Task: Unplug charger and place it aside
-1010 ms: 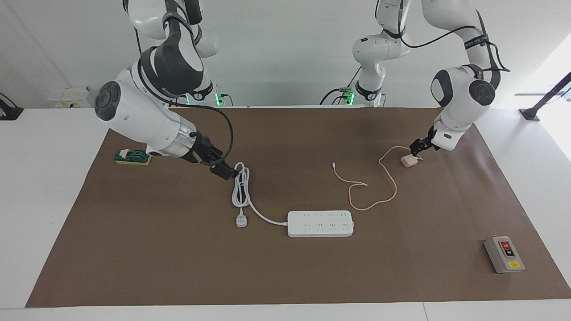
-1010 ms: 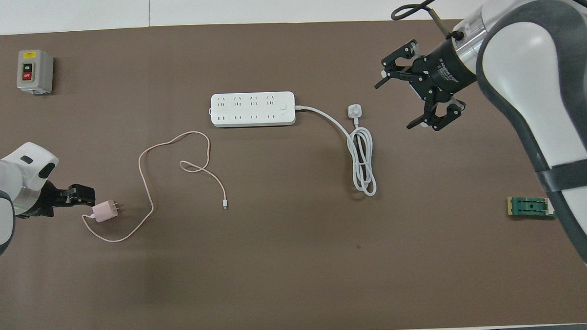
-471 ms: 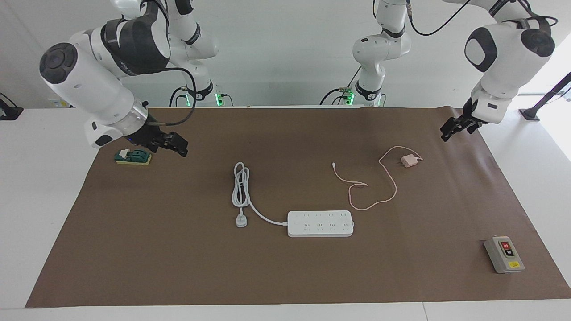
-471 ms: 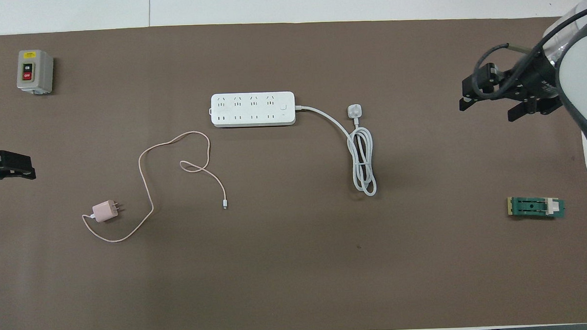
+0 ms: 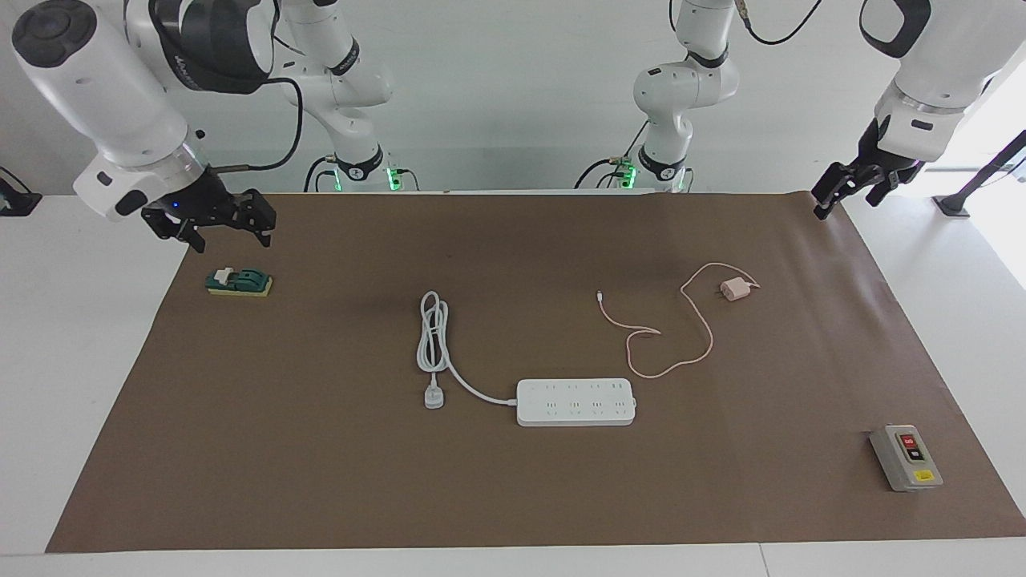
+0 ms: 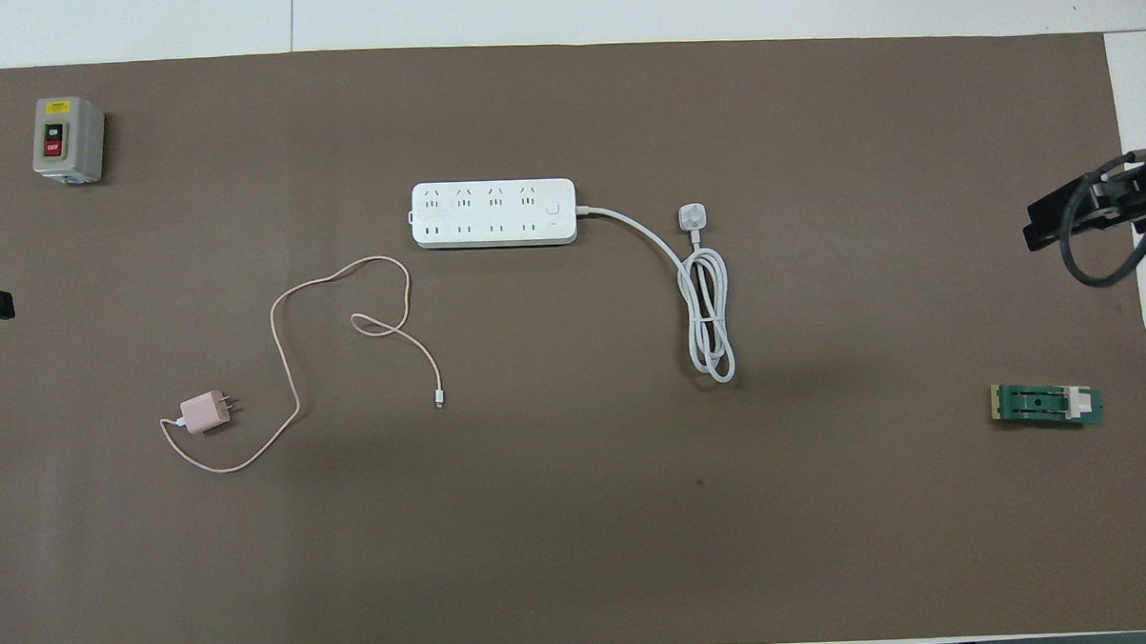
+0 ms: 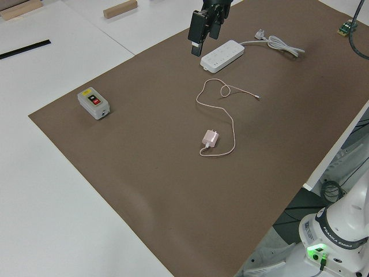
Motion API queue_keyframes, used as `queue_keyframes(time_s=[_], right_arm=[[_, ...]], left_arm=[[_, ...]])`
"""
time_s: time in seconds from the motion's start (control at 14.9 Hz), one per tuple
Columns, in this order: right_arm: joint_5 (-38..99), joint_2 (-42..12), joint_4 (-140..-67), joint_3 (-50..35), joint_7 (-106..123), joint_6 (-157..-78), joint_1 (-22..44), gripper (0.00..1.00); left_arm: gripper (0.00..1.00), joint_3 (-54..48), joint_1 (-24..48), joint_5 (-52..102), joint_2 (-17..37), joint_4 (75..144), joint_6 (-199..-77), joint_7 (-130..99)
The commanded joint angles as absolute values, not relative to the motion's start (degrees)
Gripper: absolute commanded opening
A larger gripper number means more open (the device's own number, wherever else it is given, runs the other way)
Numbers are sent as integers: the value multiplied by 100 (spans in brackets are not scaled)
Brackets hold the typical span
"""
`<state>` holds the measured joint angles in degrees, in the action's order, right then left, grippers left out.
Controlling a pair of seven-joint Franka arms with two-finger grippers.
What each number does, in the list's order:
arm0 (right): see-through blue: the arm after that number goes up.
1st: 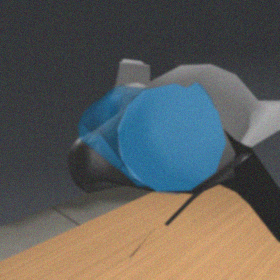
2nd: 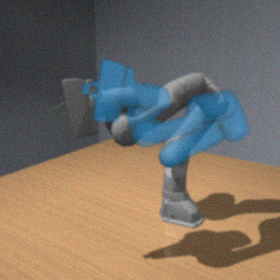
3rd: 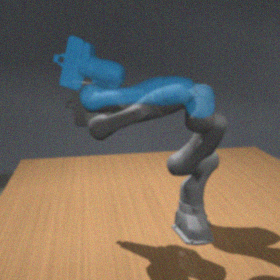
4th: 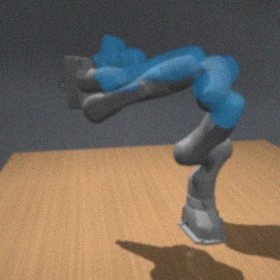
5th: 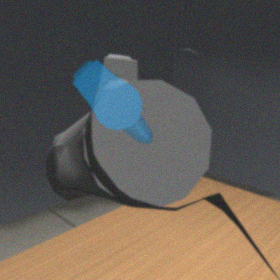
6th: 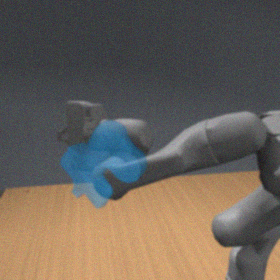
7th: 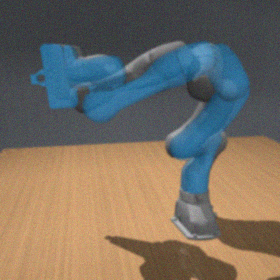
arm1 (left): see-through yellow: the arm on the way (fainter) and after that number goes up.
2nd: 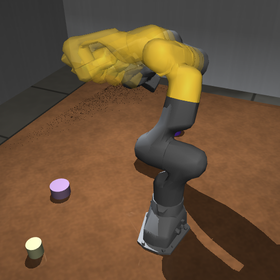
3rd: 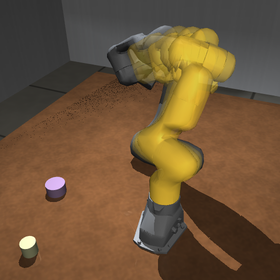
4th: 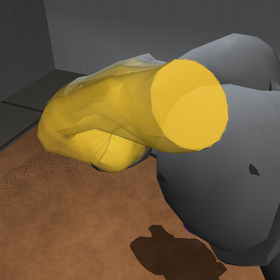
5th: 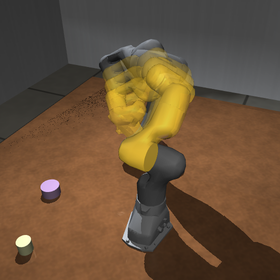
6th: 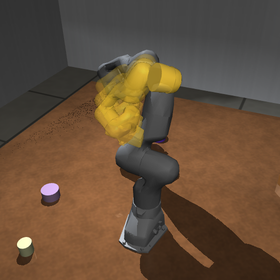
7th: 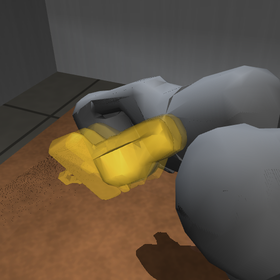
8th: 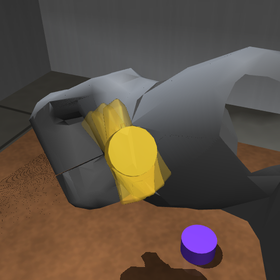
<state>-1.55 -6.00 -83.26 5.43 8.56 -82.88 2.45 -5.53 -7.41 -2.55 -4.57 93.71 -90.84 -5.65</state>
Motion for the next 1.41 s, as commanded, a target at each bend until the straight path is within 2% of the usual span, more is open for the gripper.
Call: queue_keyframes(time_s=[0.0, 0.2, 0.34, 0.61, 0.94, 1.35], right_arm=[[-325, 306, -9446, 440, 993, -8604, 115, 100], [-316, 448, -9571, 124, 1002, -8596, -280, 100], [-308, 440, -9449, -52, 967, -8604, -500, 100], [-290, 387, -9316, -53, 853, -8719, -501, 100], [-237, 395, -9316, -53, 817, -8684, -492, 100], [-211, 431, -9360, -53, 817, -8640, -475, 100]], left_arm=[[100, -440, -335, 165, -255, 9044, -8964, -580], [100, -115, 332, 211, -264, 9105, -8676, -677], [100, -114, 386, 202, -307, 9307, -8692, -677], [100, -123, 466, 132, -316, 9465, -8789, -914], [100, -123, 422, -167, -325, 9475, -8745, 140], [100, -132, 431, -141, -316, 9475, -9112, -61]])
